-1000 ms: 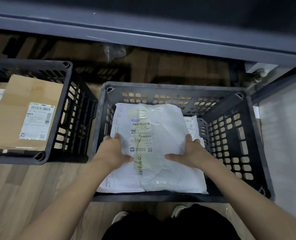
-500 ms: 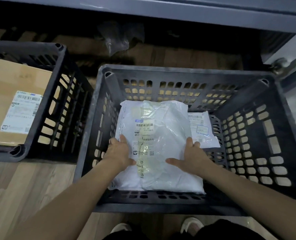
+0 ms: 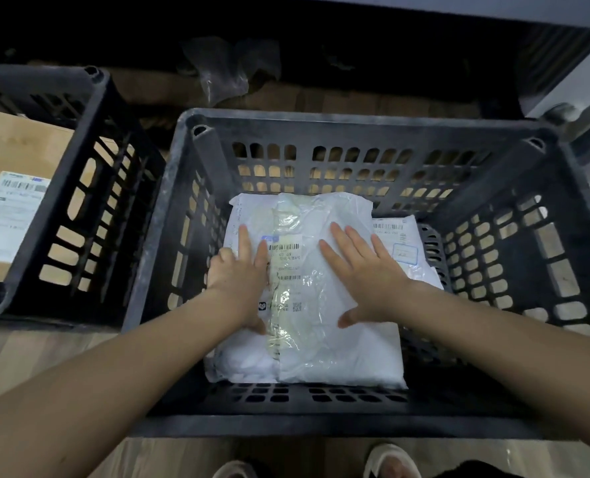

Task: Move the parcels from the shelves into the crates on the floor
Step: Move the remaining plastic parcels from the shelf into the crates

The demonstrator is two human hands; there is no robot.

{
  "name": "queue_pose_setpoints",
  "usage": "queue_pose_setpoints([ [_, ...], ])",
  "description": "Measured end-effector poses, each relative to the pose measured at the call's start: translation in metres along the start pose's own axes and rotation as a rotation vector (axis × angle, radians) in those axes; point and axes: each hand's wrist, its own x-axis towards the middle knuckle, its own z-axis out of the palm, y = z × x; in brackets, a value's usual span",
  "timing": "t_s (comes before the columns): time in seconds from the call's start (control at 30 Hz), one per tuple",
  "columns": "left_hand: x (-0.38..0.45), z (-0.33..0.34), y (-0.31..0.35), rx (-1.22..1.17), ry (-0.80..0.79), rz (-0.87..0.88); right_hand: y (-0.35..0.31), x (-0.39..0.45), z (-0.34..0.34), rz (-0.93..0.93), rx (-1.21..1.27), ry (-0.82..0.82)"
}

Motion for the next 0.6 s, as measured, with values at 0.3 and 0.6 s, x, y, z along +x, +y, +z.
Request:
queue_pose_setpoints([
  [0.3,0.044,0.018,-0.003,0.110,-0.025,0.031,-0.004,0.030,0.012,-0.045,-0.099,-0.123],
  [0.6,0.039,0.026,0.007,0.097,0.014,0.008,-0.008,0.020,0.022,-0.009,-0.021,-0.037],
])
